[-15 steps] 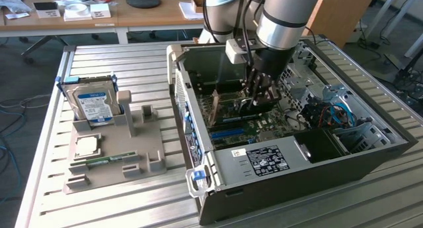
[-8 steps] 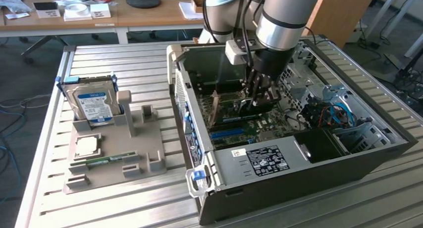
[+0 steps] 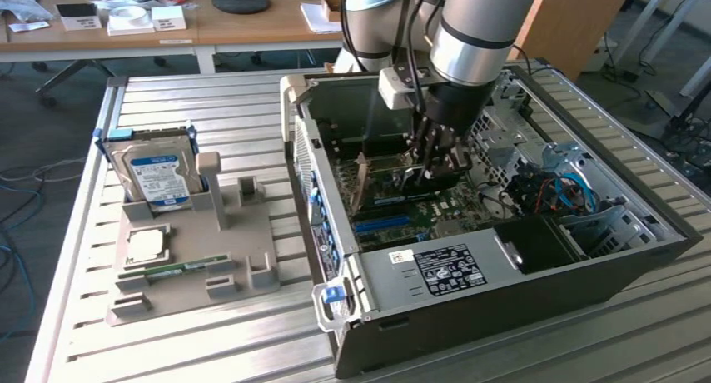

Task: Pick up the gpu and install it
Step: 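Insert the gpu into the slot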

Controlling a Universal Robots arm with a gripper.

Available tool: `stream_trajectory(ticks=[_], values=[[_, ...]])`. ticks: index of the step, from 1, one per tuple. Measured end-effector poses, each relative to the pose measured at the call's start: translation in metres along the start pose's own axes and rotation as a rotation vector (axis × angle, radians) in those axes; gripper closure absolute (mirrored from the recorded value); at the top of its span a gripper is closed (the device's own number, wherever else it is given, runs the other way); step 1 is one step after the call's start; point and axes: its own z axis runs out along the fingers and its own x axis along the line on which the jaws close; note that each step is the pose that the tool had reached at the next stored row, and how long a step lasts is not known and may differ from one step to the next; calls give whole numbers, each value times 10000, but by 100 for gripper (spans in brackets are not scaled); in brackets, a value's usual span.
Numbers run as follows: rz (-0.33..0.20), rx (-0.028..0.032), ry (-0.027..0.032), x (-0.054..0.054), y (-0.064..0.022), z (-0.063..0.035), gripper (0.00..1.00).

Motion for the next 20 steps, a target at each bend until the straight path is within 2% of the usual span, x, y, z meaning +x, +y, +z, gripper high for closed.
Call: stream_trajectory(ticks=[20], values=[[0,-4,1,2,29,50,73]])
